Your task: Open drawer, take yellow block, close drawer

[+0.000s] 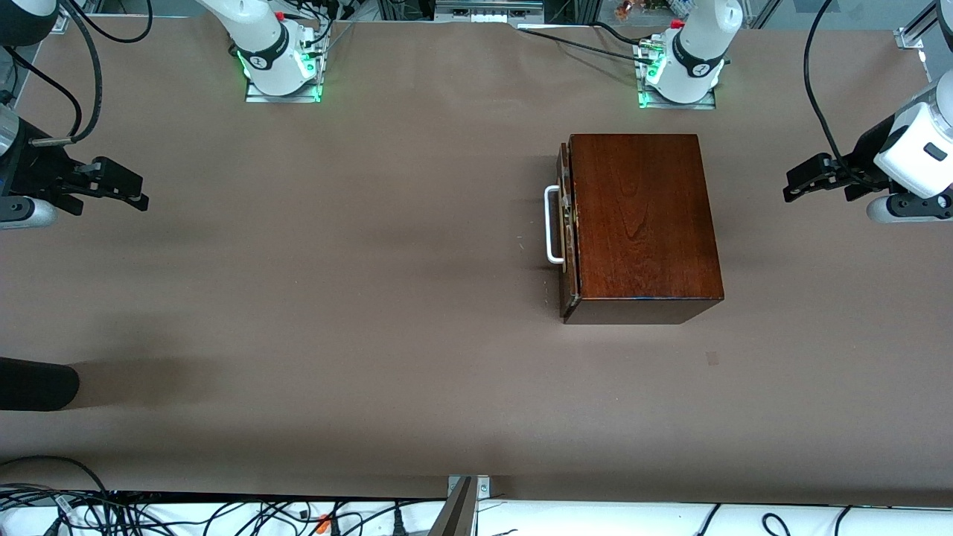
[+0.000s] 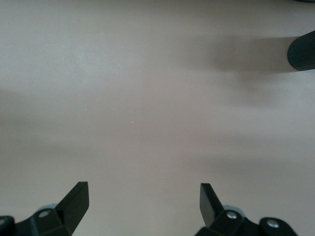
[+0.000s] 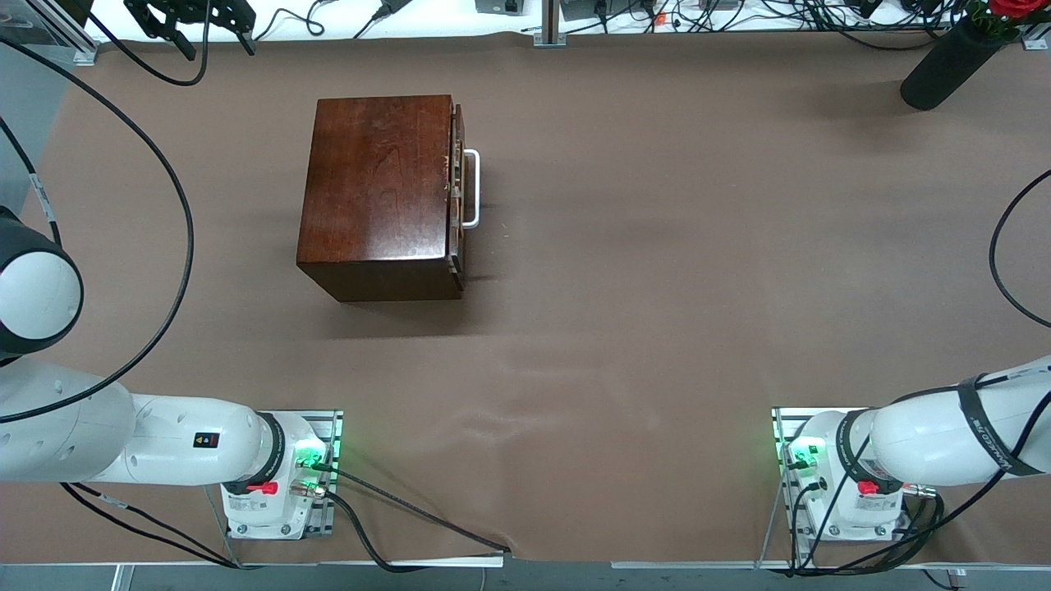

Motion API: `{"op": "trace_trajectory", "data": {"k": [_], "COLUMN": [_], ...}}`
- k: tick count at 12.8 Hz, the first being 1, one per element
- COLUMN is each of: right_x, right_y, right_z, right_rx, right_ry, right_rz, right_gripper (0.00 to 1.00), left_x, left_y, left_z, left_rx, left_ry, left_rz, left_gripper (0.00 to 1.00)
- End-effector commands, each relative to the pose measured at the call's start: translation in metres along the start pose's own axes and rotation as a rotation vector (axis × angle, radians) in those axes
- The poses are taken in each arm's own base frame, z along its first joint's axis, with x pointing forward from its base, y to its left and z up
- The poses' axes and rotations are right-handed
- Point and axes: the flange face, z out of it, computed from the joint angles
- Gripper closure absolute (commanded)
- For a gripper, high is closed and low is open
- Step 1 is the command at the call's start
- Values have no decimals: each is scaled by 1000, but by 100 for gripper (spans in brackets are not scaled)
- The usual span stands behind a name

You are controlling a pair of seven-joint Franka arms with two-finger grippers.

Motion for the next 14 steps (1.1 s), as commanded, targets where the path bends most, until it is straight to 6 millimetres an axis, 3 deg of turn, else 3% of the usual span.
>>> {"op": "trace_trajectory", "data": {"k": [1,7,9,12,14], "right_x": [-2,-2,-2,-2,-2], "right_y": [1,1,1,1,1], "right_z": [-1,-1,-1,-1,-1], "right_rx": [0,0,0,0,0], "right_ry": [7,7,7,7,7], "right_rz": [3,3,3,3,3], "right_gripper": [0,0,0,0,0], "left_x": [1,-3,-7,-14,-13], "left_y": [-2,1,3,21,60], "left_z": [-7,-4,9,19,37], "left_rx": [-9,-14,-7,0,12], "left_ry": [-4,-38,-124,-185,-215], "left_rz": [16,21,27,69,124], "left_gripper": [0,0,0,0,0]}}
